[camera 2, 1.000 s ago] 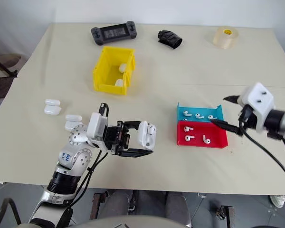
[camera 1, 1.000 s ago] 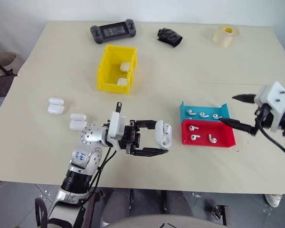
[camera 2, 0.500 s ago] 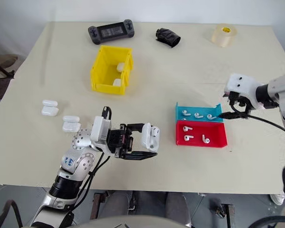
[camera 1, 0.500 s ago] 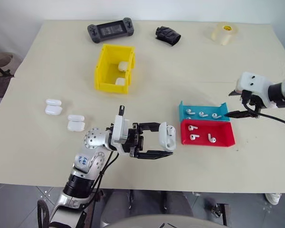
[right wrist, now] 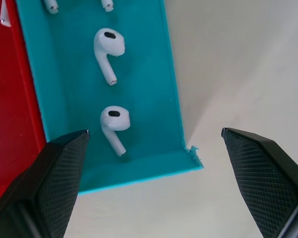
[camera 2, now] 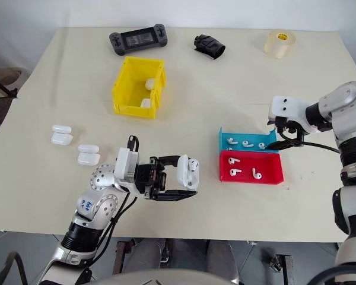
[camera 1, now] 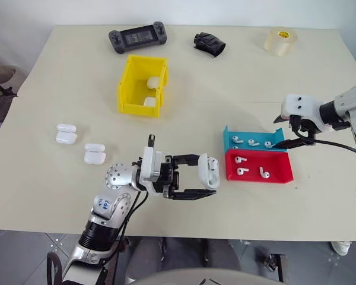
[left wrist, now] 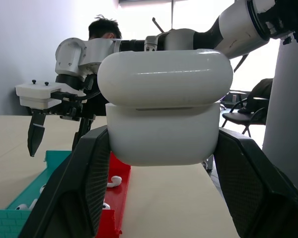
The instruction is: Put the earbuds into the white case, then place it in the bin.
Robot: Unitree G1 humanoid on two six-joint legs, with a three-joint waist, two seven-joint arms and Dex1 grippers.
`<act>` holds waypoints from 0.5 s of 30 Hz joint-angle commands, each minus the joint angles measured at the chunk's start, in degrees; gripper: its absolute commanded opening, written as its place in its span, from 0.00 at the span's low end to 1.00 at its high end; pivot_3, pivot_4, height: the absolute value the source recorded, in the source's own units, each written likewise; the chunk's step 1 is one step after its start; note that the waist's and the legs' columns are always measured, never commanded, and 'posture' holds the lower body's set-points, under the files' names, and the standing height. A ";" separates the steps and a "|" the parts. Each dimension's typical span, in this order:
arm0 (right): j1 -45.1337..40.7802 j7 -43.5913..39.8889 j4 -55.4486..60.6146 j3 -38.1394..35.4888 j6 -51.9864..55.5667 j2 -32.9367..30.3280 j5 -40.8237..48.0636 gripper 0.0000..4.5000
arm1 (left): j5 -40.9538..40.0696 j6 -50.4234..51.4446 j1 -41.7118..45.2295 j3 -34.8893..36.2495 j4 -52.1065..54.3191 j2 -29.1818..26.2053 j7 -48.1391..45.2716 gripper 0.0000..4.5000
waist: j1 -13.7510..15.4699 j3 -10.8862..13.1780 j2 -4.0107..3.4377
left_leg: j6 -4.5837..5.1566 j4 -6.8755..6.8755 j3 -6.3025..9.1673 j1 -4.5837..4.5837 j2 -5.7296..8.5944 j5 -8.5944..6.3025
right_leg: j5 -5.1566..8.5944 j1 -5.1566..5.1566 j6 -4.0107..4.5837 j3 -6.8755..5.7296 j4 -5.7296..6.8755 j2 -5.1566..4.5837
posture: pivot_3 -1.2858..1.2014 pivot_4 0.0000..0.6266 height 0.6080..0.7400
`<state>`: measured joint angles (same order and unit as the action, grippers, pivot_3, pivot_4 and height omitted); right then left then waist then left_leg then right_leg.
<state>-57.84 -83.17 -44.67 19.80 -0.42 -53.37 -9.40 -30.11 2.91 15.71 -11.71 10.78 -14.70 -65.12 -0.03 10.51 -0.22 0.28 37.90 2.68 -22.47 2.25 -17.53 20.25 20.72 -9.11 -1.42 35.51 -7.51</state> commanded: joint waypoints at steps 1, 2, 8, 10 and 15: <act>-0.97 0.40 -1.23 -0.55 -1.37 0.88 -1.28 0.99 | -0.34 -0.77 0.40 0.07 2.73 -0.13 0.38 0.61 | -0.02 0.00 0.00 | 0.00 0.00 0.00 0.00 0.00 0.00 | 0.00 0.00 0.00 0.00 0.00 0.01 | 0.52 0.24 1.00; -1.00 0.51 -1.57 -0.52 -1.63 1.17 -1.64 0.99 | -0.33 -0.74 0.52 0.10 2.72 -0.12 0.43 0.61 | -0.03 0.00 0.00 | 0.00 0.00 -0.01 0.00 0.00 0.00 | 0.00 0.00 0.00 0.01 0.01 0.00 | 0.52 0.24 1.00; -0.74 -0.14 -1.95 -0.77 -2.45 2.60 -2.73 0.99 | -0.35 -0.55 0.58 0.37 2.99 -0.49 0.75 0.61 | 0.01 0.00 0.00 | -0.01 0.01 0.00 0.00 0.01 0.00 | 0.00 0.01 0.00 0.00 0.02 0.00 | 0.52 0.24 1.00; -0.72 -0.33 -1.99 -0.64 -2.86 2.75 -3.01 0.95 | -0.40 -0.55 0.55 0.36 3.07 -0.60 0.93 0.61 | -0.01 0.00 0.00 | -0.01 0.01 0.00 0.00 0.01 0.00 | 0.00 0.01 0.00 0.00 0.02 -0.01 | 0.52 0.24 1.00; -0.57 -1.32 -2.09 -0.35 -3.29 2.72 -3.65 0.64 | -0.45 -0.59 0.57 0.28 3.17 -0.68 1.13 0.61 | -0.02 0.00 0.00 | -0.01 0.01 -0.01 0.00 0.00 0.00 | 0.00 0.01 0.00 0.00 0.02 0.00 | 0.52 0.24 1.00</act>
<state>-57.82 -83.31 -46.90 19.83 -3.29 -50.25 -12.95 -30.11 2.93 15.75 -11.63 10.87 -15.31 -64.37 -0.05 10.51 -0.22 0.27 37.91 2.67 -22.47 2.26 -17.53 20.25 20.73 -9.11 -1.42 35.54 -7.51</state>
